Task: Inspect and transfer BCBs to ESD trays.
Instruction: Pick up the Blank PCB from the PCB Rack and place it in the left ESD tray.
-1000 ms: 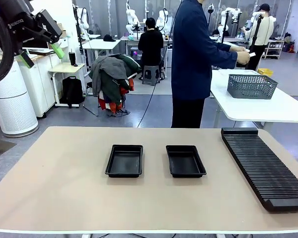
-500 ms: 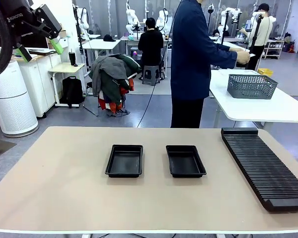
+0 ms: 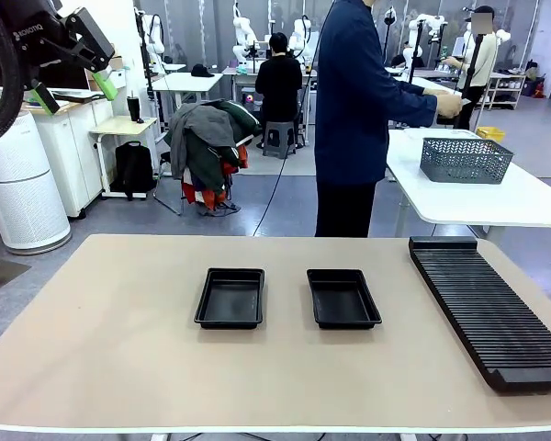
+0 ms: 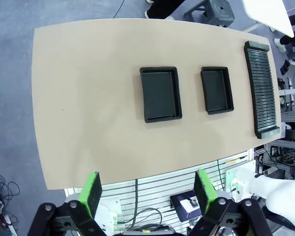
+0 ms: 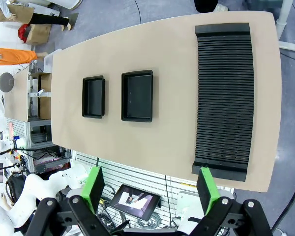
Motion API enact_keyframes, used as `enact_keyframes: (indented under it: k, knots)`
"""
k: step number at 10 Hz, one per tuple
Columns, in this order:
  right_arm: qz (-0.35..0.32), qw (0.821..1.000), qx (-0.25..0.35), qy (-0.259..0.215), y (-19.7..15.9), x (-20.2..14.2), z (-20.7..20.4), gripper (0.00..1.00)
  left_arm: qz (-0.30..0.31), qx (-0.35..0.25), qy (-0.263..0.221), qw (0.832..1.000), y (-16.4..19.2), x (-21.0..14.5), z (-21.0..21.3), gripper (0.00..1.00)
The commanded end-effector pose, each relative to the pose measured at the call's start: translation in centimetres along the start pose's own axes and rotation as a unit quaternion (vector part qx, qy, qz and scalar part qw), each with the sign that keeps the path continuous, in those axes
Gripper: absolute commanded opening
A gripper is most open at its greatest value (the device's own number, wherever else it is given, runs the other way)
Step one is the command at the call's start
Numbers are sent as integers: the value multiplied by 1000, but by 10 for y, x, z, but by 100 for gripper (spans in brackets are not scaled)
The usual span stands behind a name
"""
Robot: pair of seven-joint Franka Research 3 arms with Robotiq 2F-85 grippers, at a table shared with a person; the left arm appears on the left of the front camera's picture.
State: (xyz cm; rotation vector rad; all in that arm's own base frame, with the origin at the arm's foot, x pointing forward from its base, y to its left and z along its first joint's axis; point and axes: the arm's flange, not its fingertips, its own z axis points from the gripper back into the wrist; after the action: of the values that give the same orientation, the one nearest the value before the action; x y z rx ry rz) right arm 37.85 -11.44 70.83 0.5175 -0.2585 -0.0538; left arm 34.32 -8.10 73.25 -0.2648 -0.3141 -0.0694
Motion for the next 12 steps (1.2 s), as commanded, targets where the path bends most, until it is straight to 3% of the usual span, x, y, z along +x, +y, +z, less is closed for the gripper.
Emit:
enact_keyframes:
  k: [1, 12]
  knots:
    - [0, 1000, 0, 1, 0, 0, -1, 100, 0, 0, -1, 1000, 0, 0, 0, 100]
    - [0, 1000, 0, 1, 0, 0, -1, 100, 0, 0, -1, 1000, 0, 0, 0, 100]
